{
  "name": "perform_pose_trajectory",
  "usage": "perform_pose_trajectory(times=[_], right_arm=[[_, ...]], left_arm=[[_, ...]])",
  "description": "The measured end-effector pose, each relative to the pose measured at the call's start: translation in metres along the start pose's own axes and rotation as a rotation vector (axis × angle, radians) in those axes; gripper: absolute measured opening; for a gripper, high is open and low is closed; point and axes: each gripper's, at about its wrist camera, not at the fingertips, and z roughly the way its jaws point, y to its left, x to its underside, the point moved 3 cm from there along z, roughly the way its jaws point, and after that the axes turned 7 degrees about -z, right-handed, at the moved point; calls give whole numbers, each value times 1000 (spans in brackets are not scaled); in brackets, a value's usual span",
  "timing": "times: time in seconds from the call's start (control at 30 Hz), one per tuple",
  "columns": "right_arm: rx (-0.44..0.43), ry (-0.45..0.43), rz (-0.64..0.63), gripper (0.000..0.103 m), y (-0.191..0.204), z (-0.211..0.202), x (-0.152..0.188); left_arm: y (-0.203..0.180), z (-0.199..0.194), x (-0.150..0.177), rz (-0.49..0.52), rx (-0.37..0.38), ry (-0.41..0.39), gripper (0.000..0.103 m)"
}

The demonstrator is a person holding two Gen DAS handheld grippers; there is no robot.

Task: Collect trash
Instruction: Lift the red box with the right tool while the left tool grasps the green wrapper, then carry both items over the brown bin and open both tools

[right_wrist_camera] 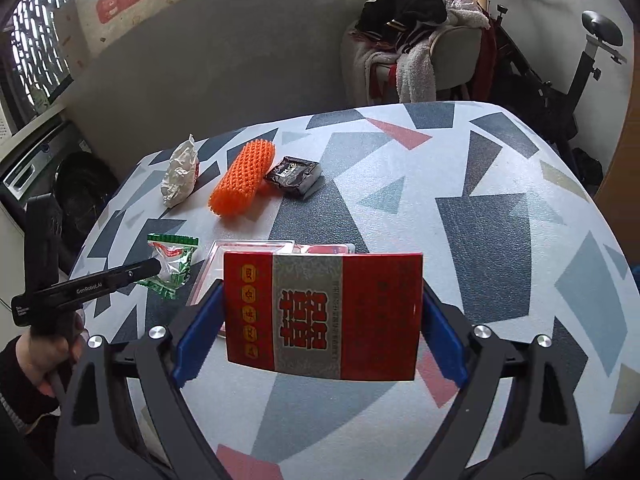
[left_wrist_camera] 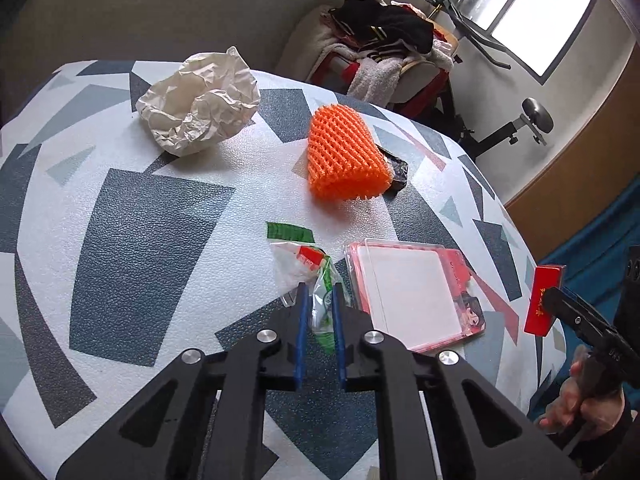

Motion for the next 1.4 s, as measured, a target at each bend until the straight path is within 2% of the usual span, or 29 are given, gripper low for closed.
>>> perform_pose_trajectory(times=[0.33,0.7,1.03,1.23,1.27,1.33,1.37,1.4], right_arm=[[-23,-31,9,89,14,-46,15],[-53,-20,-47,89,51,-88,50],[-78,5,-74,89,74,-108,82],[-90,24,-84,89,82,-111,96],[-91,26,-85,89,83,-112,98],[-93,32,-88,89,84,-113,102],[-94,36,-89,89,85,-113,105],[-97,41,-89,89,86,-112,107]], left_arm=[[-14,-74,29,70,24,-52,6],[-34,-143,106,129,88,-60,6],[-45,-161,189,218,79,6,6],[-50,-158,221,251,73,51,7],[-50,-158,224,251,78,56,10],[-52,-160,227,251,84,53,30],[-53,-162,227,253,85,42,46],[-55,-164,227,255,87,32,51]])
